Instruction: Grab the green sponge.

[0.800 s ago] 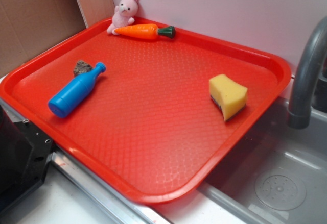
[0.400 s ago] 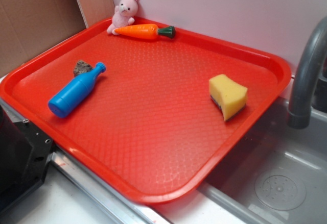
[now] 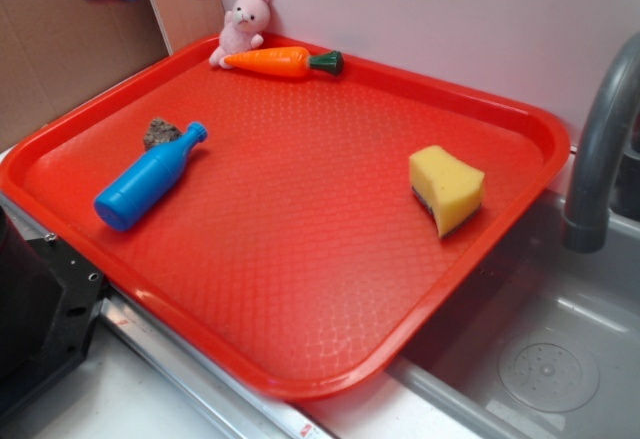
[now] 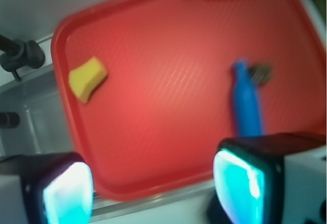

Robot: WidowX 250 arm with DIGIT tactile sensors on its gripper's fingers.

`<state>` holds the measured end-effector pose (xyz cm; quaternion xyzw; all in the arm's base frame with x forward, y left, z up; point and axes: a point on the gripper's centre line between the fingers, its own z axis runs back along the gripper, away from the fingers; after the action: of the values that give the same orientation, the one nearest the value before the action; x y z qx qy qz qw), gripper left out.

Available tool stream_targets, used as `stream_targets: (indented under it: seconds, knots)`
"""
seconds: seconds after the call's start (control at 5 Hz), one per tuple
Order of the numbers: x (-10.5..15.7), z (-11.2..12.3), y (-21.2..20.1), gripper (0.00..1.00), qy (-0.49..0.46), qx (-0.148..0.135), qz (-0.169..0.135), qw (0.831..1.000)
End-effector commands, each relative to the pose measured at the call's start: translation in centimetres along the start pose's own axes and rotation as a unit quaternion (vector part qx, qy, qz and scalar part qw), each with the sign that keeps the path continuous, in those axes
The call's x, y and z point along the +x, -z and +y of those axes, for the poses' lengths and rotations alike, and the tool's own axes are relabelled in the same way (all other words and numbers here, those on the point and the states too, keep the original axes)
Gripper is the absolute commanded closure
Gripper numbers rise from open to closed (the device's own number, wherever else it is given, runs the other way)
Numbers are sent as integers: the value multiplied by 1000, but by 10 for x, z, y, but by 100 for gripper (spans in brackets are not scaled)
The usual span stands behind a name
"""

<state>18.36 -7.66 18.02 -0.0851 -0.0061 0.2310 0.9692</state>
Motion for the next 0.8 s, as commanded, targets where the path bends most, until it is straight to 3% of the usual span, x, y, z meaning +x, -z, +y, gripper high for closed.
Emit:
stream_targets:
  seconds: [0.0,0.2,0.4,0.6]
  knots:
    - [8,-3,-11,0,-4,-21,-14,1000]
    - [8,-3,-11,0,-4,-21,-14,1000]
    - [20,-43,13,0,-65,-1,-62,996]
    - [27,-75,34,0,-108,-1,-99,989]
